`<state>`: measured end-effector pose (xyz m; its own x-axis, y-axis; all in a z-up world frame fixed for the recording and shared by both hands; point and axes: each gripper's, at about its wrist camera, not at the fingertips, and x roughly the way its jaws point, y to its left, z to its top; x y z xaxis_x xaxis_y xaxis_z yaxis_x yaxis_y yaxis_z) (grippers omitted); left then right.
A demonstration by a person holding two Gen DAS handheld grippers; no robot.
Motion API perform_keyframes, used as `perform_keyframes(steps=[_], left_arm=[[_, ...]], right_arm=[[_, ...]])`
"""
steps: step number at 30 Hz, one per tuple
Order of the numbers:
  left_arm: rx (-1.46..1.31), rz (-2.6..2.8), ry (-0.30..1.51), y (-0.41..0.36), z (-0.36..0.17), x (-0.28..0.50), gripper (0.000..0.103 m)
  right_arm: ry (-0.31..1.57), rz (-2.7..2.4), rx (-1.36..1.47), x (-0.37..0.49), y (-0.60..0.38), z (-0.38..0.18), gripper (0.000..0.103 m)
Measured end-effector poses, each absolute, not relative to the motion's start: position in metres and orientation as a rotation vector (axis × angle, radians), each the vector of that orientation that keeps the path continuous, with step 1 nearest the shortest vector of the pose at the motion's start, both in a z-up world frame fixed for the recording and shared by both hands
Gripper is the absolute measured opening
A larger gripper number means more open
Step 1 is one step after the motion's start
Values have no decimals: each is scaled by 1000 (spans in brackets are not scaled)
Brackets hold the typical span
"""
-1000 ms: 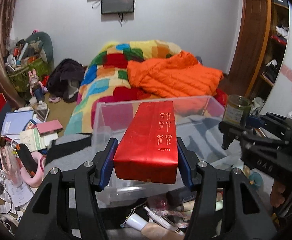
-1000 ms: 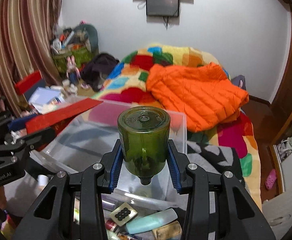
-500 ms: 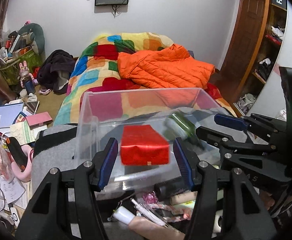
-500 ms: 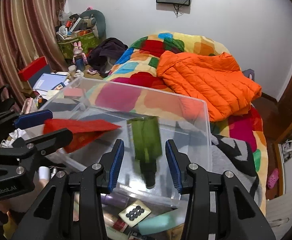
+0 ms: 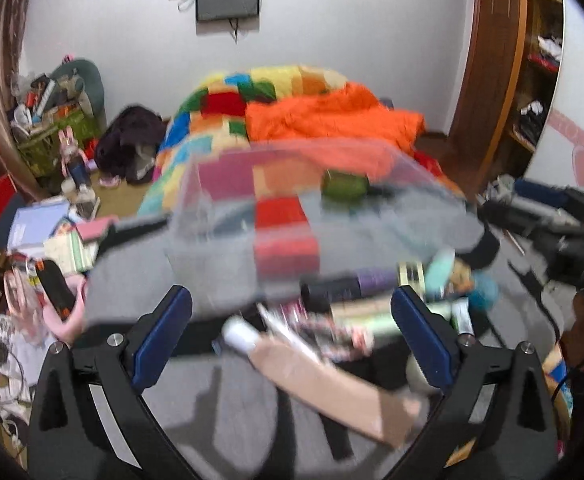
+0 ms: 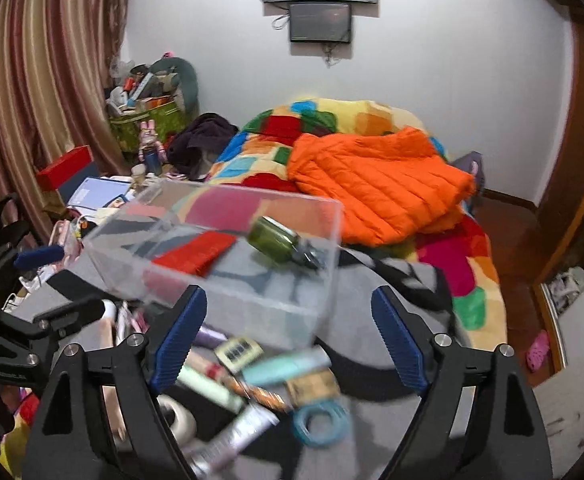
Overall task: Organize objects
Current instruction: 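Grasp the beige tube with the left gripper while the right grasps the blue tape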
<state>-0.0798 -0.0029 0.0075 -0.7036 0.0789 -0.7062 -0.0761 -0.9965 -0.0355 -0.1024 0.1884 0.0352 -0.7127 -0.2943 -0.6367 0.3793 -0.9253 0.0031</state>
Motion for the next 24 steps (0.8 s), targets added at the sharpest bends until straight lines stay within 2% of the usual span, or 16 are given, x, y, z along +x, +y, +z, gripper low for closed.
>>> perform_keyframes(steps=[9, 11, 16, 20, 24], left_arm=[[-1295, 2801, 164, 18, -41, -52, 101], [-1257, 2822, 141, 10, -41, -43, 101], [-1292, 2868, 104, -18, -36, -23, 101], [-1325, 2920, 79, -41, -38, -11, 101], [-1342, 2886, -13, -47, -40, -19, 101]], right_arm=[[205, -2606, 1133, -87, 225, -23, 82], [209, -2590, 1149, -84, 225, -32, 82], [147, -2557, 1157, -87, 226, -41, 71], [123, -2536, 1193, -96, 224, -48, 55], [100, -2536, 1203, -98, 221, -54, 52]])
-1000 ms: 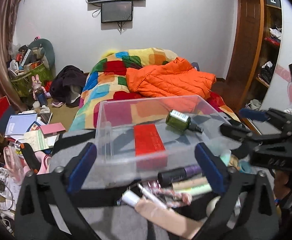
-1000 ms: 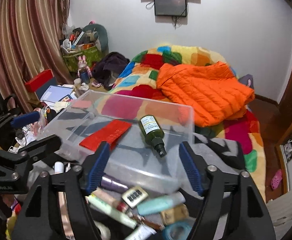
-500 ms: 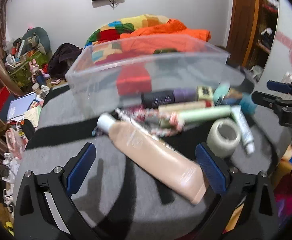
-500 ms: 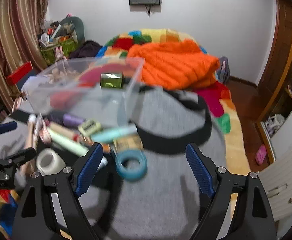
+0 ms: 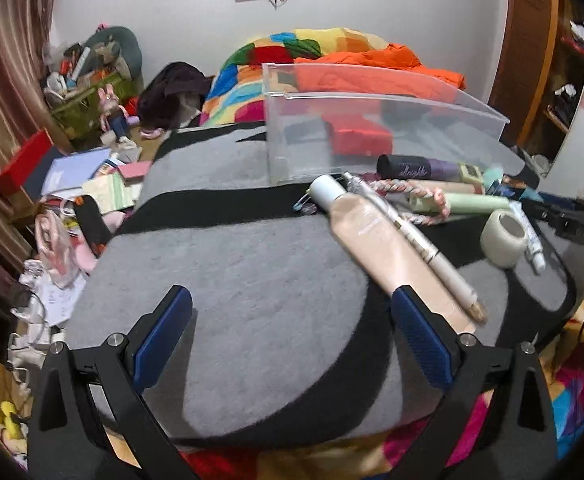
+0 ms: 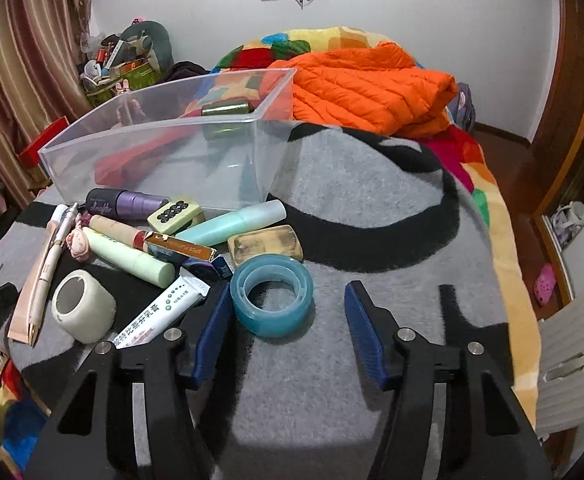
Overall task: Organize objects
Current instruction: 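Grasp the beige tube with the left gripper while the right grasps the blue tape, then place the beige tube in the box while the right drops the blue tape in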
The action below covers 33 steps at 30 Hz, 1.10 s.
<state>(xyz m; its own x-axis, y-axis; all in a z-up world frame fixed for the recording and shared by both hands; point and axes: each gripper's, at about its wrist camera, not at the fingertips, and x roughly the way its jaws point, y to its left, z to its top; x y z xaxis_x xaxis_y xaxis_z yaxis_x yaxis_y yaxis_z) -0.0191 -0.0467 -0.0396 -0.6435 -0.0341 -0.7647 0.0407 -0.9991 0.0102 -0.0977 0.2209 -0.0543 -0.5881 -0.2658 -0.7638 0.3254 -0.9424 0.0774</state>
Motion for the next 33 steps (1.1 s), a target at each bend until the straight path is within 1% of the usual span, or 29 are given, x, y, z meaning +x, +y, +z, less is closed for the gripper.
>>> perform_keyframes(steps=[1, 3, 5, 7, 8, 10, 12, 13, 14, 15, 19, 21, 23, 26, 29, 33], left_arm=[[1308, -2819, 17, -45, -38, -23, 101], [1304, -2831, 38, -40, -35, -34, 101], [1307, -2845, 66, -37, -34, -46, 101], [1326, -2846, 50, -32, -35, -57, 88], [1355, -2843, 37, -30, -38, -65, 75], [1357, -2864, 85, -31, -37, -70, 71], [1368, -2873, 144, -36, -39, -74, 58], [1376, -2877, 183, -40, -40, -75, 53], [1404, -2878, 228, -43, -44, -76, 39], [1387, -2880, 218, -44, -45, -73, 32], [1363, -2907, 119, -40, -42, -56, 26], [1374, -2920, 67, -37, -39, -45, 12], [1364, -2926, 8, -35, -35, -34, 7], [1323, -2932, -47, -33, -29, -27, 7], [1274, -2953, -41, -33, -20, -25, 4], [1201, -2999, -5, -33, -3, -26, 4]], right_arm=[[103, -2540, 1197, -96, 220, -54, 51], [103, -2530, 1192, -96, 217, -53, 41], [105, -2522, 1189, -96, 215, -53, 36], [114, -2531, 1180, -95, 214, -53, 36], [116, -2534, 1176, -94, 214, -53, 36], [117, -2540, 1167, -92, 214, -53, 36], [123, -2545, 1160, -90, 214, -53, 36], [125, -2547, 1156, -90, 214, -53, 36], [128, -2548, 1152, -89, 215, -53, 36], [134, -2549, 1147, -88, 214, -52, 36], [159, -2563, 1112, -82, 214, -48, 36], [165, -2572, 1096, -77, 215, -44, 36], [164, -2579, 1079, -74, 217, -40, 36], [155, -2587, 1050, -70, 218, -30, 36], [146, -2593, 1008, -68, 217, -18, 36], [133, -2590, 945, -65, 212, 0, 36]])
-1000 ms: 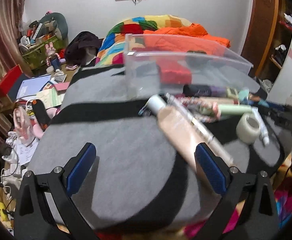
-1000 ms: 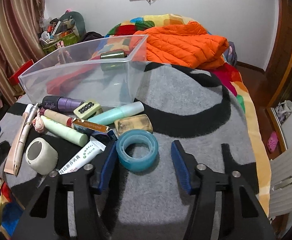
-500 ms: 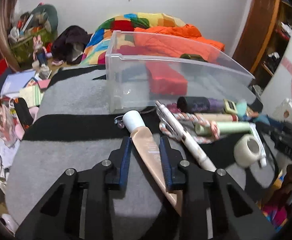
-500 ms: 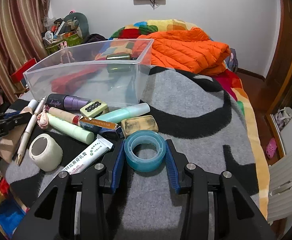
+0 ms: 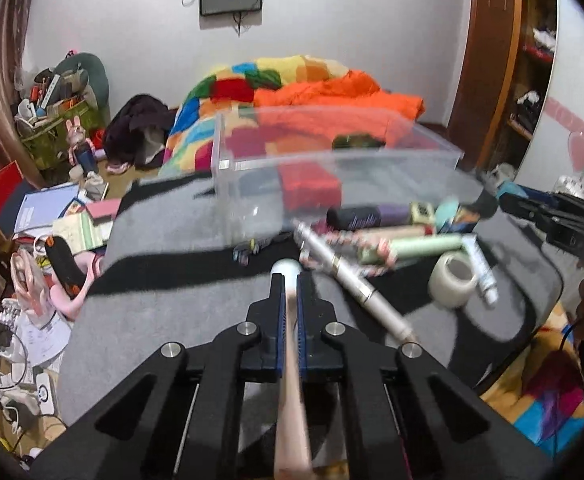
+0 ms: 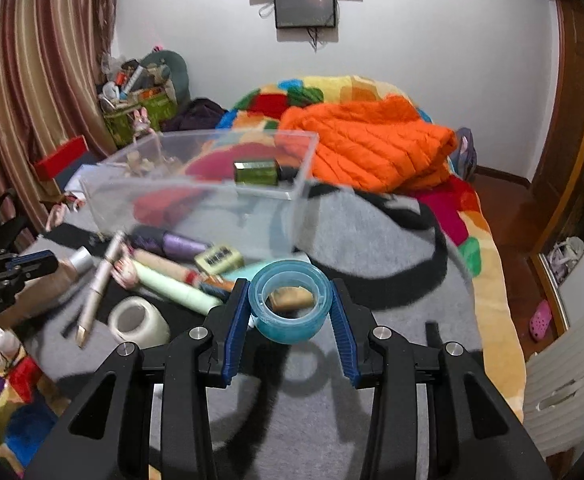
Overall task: Organize objects
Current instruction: 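Place the beige tube in the box while the right drops the blue tape in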
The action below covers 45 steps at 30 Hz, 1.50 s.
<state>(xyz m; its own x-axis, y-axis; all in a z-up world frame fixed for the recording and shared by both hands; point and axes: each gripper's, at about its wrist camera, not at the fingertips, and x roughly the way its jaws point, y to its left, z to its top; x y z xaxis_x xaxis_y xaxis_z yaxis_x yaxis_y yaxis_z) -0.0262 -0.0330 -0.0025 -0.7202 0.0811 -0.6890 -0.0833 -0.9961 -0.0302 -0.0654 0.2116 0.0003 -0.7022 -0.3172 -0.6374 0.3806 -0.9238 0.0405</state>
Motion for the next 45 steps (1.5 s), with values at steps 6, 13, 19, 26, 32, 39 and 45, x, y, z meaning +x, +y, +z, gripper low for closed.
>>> perform_keyframes(steps=[6, 13, 19, 26, 32, 39, 45], left_arm=[[-1212, 2809, 81, -28, -6, -42, 31], [-1334, 2828, 99, -42, -34, -51, 47], [-1346, 2803, -20, -58, -45, -65, 32], [-1301, 2790, -99, -63, -36, -66, 22], [-1135, 2830, -121, -61, 11, -69, 21], [-970, 2866, -67, -50, 63, -97, 19], [-1013, 2795, -68, -37, 72, -140, 19]], right_arm=[[134, -2585, 871, -67, 198, 21, 36], [118, -2544, 843, -88, 180, 35, 36], [122, -2525, 872, -116, 165, 39, 36], [145, -2527, 943, -144, 156, 32, 36], [202, -2511, 999, -160, 143, 19, 36], [201, -2470, 1047, -173, 131, 9, 36], [221, -2458, 1080, -180, 122, 5, 36]])
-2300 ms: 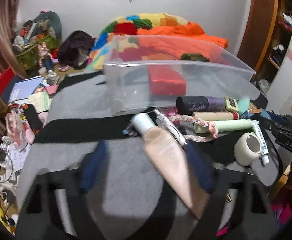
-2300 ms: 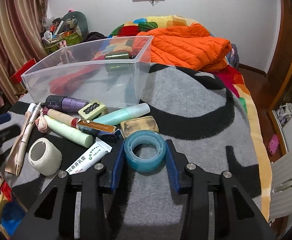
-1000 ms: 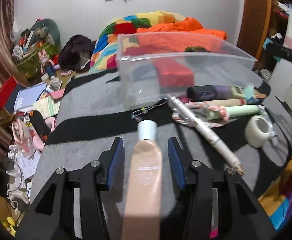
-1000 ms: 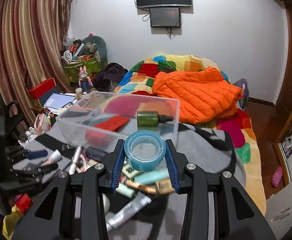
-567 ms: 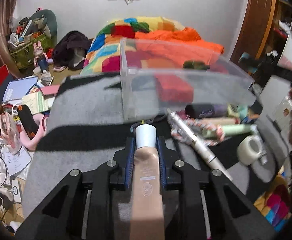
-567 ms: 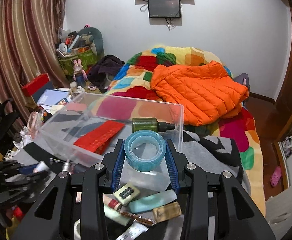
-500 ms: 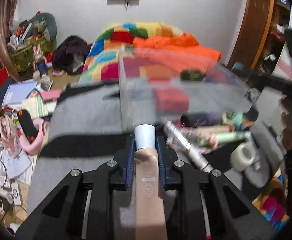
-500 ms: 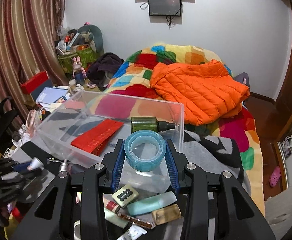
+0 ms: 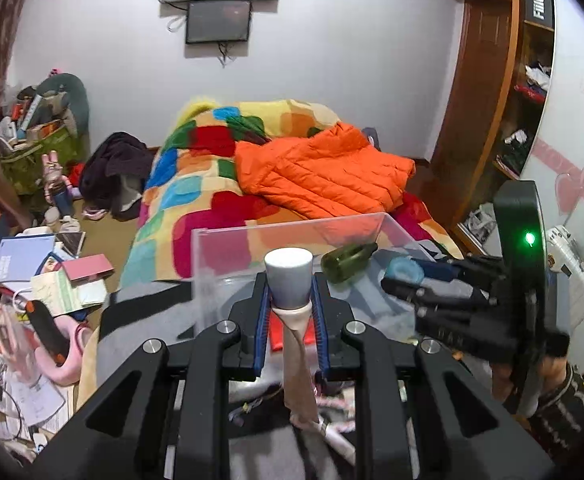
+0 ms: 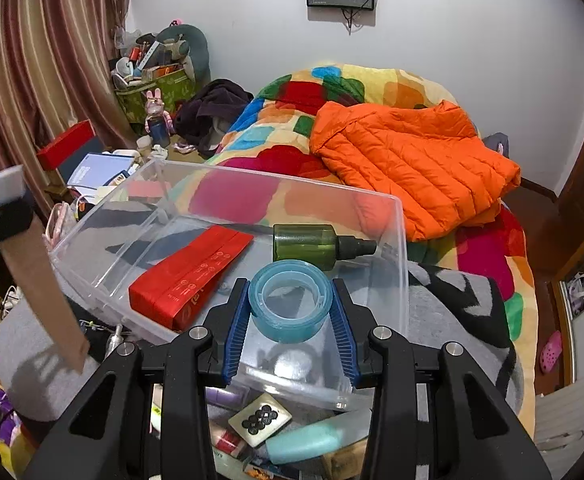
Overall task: Organize objects
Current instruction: 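Place the beige tube in the box while the right drops the blue tape in, then grasp the white pen with the left gripper while the right grasps the white tape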
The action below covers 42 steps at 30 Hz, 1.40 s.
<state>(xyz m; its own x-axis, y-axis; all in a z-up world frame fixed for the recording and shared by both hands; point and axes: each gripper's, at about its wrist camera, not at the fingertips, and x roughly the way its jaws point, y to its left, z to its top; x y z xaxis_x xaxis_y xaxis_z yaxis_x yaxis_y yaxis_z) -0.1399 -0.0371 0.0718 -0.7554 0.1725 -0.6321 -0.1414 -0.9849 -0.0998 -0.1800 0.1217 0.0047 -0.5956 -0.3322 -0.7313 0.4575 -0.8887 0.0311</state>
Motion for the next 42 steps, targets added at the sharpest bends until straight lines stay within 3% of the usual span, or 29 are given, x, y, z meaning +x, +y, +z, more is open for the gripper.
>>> perform_keyframes(steps=[10, 21, 25, 30, 33, 42], left_arm=[[-1309, 2617, -83, -19, 32, -208, 20], [-1187, 2693, 18, -13, 52, -180, 20], [-1117, 2741, 52, -10, 60, -157, 35], [-1040, 2805, 97, -8, 61, -120, 70], [-1051, 2824, 87, -8, 51, -102, 82], [-1239, 2749, 56, 8, -8, -77, 86]], right_arm=[[234, -2431, 1121, -183, 116, -3, 36], [215, -2424, 1094, -178, 120, 6, 41], [232, -2459, 1012, -158, 124, 22, 50], [232, -2482, 913, -123, 135, 37, 67], [222, -2478, 885, -102, 142, 38, 71], [235, -2467, 980, -58, 159, 0, 75]])
